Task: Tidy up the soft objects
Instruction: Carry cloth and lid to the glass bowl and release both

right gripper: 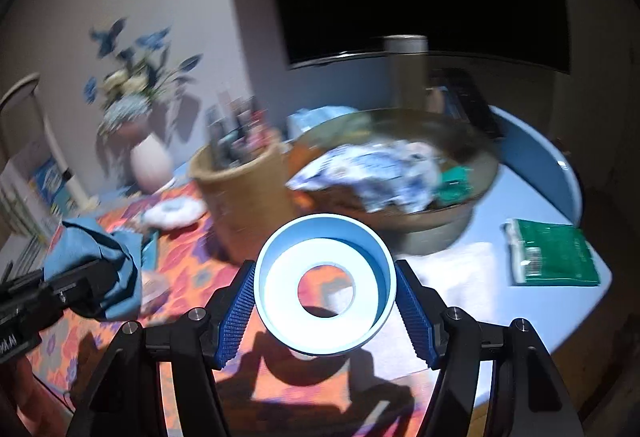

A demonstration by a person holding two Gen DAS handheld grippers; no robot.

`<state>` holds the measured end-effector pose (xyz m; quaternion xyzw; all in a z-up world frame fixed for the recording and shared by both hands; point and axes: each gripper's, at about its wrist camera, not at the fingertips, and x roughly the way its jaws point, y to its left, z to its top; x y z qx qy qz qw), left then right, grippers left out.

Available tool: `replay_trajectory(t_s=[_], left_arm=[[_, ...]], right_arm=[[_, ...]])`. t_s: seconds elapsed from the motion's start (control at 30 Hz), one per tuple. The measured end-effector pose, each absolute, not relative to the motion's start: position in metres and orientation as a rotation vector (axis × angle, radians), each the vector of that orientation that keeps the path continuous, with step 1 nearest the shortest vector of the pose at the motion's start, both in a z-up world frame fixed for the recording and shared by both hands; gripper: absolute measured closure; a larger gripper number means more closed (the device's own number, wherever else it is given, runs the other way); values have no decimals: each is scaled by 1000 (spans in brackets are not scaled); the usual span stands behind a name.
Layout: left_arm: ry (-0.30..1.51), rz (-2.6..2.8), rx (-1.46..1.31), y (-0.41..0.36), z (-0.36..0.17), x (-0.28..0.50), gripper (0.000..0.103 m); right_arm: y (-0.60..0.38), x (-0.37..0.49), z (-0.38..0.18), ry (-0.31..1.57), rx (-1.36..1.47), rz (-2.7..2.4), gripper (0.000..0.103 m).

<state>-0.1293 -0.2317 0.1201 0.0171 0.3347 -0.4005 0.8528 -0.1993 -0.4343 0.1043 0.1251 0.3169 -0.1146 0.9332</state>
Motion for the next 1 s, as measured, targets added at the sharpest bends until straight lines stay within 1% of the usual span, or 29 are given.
replay_trajectory(t_s=[0.27,0.4,0.47,0.67,0.87,0.9,0.93,0.97,1.0], left_arm=[[692,-917,81,-323,146,-126,91],[718,-887,60,-366,160,-103,91],[761,-855,77,-387,160,-89,91],[839,-799,53,-426,152,-45,91],[814,-772,33,-445,147,-16,90],[801,-778,26,-447,146,-14,86],[796,-767,31,-450,145,-12,69],[792,-748,37,-452,144,-9,61],[786,-743,38,-453,144,-9,45]], right_arm=[[-497,-213,127,582,314,-337,37],[-532,-199,140,577,357,-367,37],[-550,-189,143,582,379,-385,37],[-597,-148,136,617,483,-355,37],[-622,-112,119,651,535,-336,36],[-625,-106,116,657,537,-327,36],[-626,-101,113,665,540,-320,36],[-628,-96,111,674,547,-312,35],[-630,-94,108,682,559,-303,35]])
